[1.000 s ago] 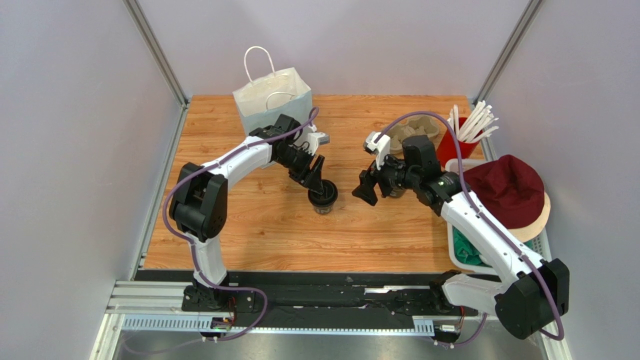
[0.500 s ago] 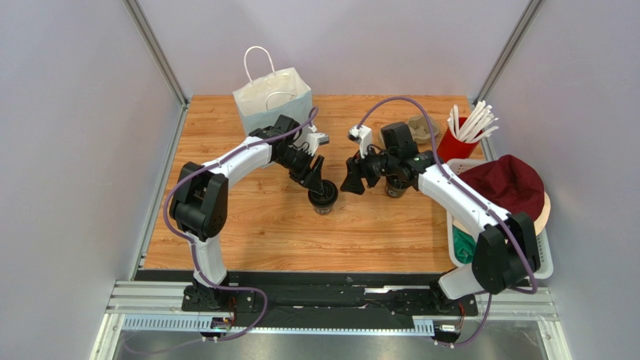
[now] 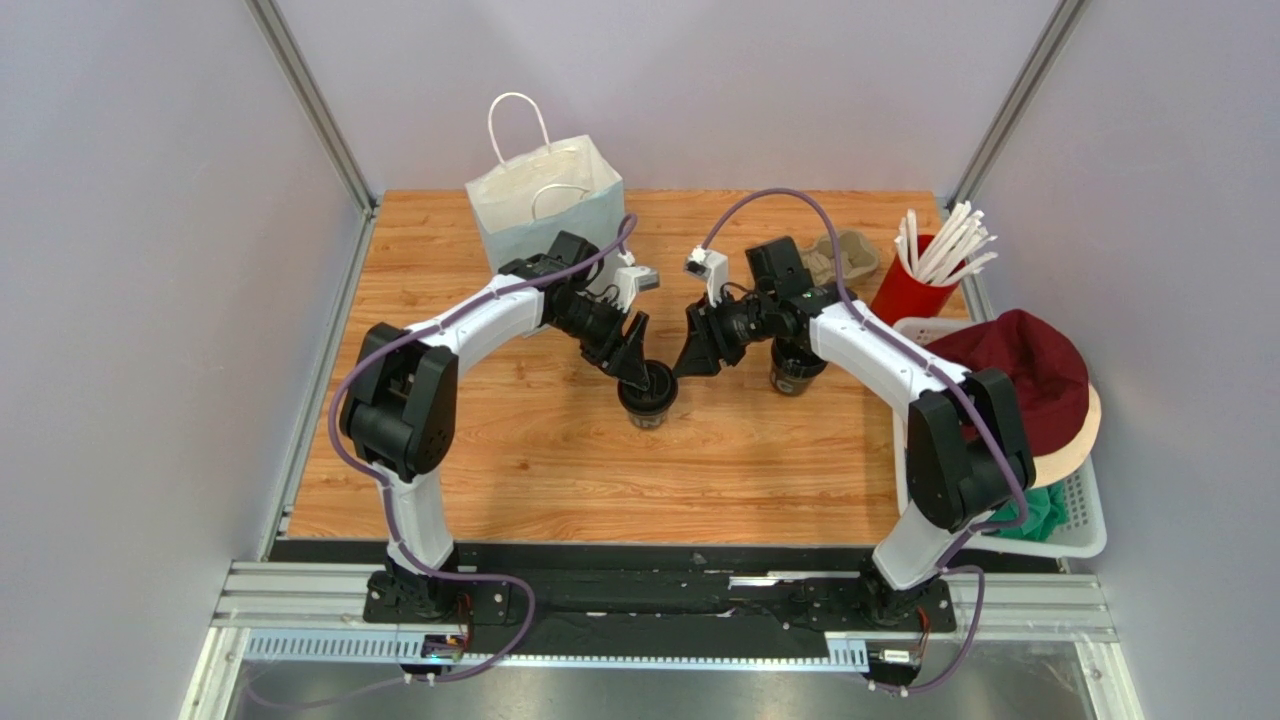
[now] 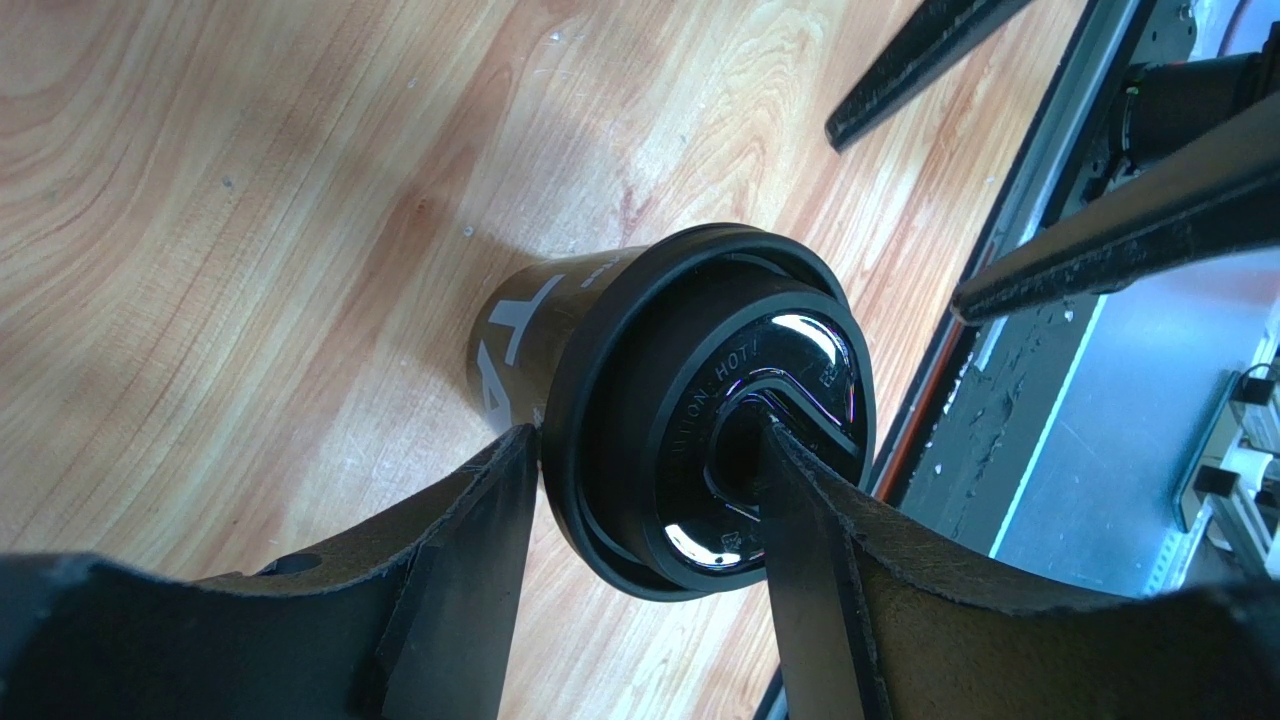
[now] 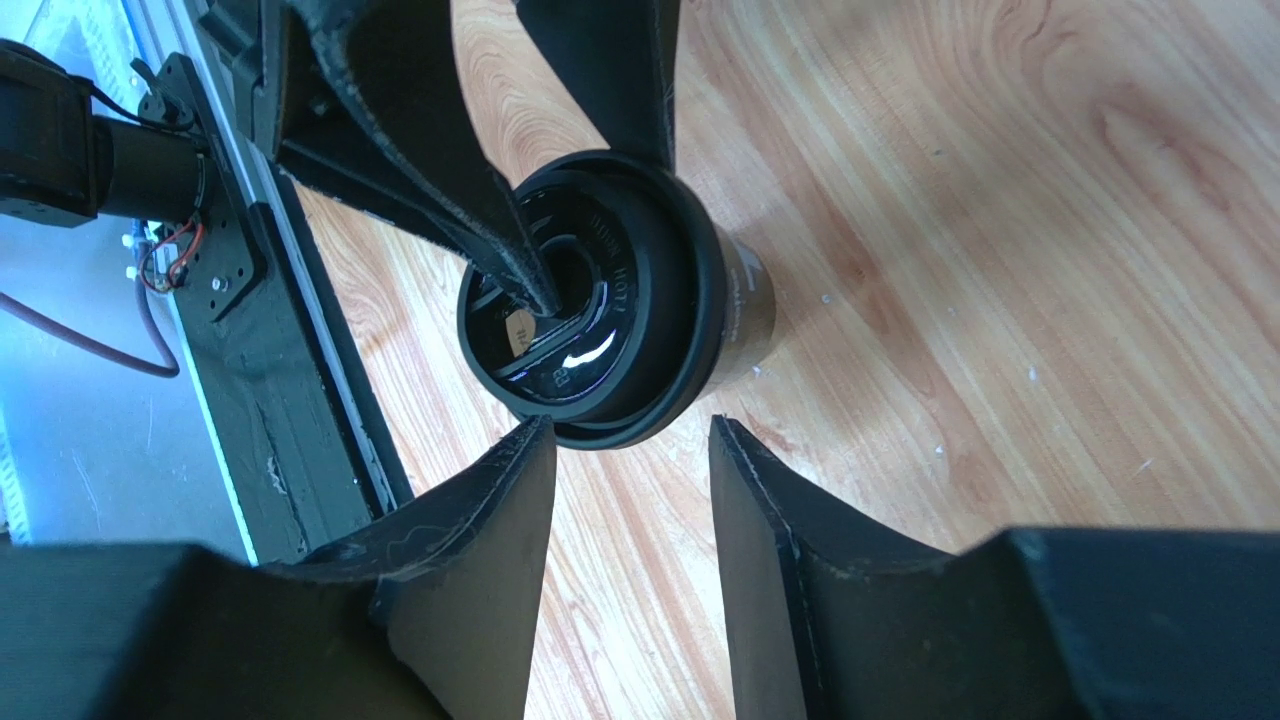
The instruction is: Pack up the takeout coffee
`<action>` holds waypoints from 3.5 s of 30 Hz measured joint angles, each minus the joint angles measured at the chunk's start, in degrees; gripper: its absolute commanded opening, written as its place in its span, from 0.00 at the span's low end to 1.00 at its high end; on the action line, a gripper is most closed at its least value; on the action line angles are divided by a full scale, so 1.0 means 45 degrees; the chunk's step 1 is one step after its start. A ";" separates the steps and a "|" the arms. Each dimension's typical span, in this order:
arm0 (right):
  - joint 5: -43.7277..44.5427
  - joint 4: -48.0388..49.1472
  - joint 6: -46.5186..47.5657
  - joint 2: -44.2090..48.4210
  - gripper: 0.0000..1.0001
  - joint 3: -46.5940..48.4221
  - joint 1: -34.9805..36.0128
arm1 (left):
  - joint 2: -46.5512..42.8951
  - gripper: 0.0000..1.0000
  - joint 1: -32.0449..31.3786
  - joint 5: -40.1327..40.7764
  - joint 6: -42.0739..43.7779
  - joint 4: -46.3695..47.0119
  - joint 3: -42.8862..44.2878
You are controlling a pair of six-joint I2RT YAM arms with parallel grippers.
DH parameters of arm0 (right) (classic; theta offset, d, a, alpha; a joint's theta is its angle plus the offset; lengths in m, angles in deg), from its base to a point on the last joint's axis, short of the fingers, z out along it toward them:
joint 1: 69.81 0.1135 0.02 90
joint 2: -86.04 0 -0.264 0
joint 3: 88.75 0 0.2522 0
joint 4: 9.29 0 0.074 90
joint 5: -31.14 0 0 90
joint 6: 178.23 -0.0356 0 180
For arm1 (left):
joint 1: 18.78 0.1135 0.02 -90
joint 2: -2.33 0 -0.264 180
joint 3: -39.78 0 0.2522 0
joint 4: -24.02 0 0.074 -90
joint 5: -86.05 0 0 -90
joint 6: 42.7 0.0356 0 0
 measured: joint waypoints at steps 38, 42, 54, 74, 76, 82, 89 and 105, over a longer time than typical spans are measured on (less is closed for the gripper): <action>-0.1943 0.0194 -0.1103 -0.2589 0.36 0.1277 -0.0627 | -0.0034 0.63 0.0180 -0.0568 0.0131 0.0670 -0.0418; -0.1851 0.0219 -0.1107 -0.2701 0.36 0.1277 -0.0573 | -0.0092 0.63 0.0189 -0.0568 0.0136 0.0743 -0.0515; -0.1161 0.0403 -0.1151 -0.2764 0.36 0.1404 -0.0262 | -0.0189 0.63 0.0306 -0.0622 0.0131 0.0821 -0.0719; 0.0466 0.0151 -0.1005 -0.2715 0.35 0.1656 0.0253 | -0.0340 0.62 0.0345 -0.0651 0.0131 0.1302 -0.1044; 0.0787 0.0010 -0.0962 -0.2715 0.36 0.1792 0.0364 | -0.0345 0.62 0.0345 -0.0631 0.0126 0.1321 -0.1044; 0.1729 -0.0209 -0.0763 -0.2501 0.41 0.1972 0.0675 | -0.0369 0.62 0.0369 -0.0578 0.0126 0.1331 -0.1059; 0.2089 -0.0568 -0.0549 -0.2157 0.48 0.1972 0.0738 | -0.0423 0.62 0.0355 -0.0588 0.0136 0.1345 -0.1127; 0.1234 -0.0835 -0.0554 -0.1161 0.52 0.1904 0.0738 | -0.0447 0.62 0.0359 -0.0568 0.0117 0.1413 -0.1151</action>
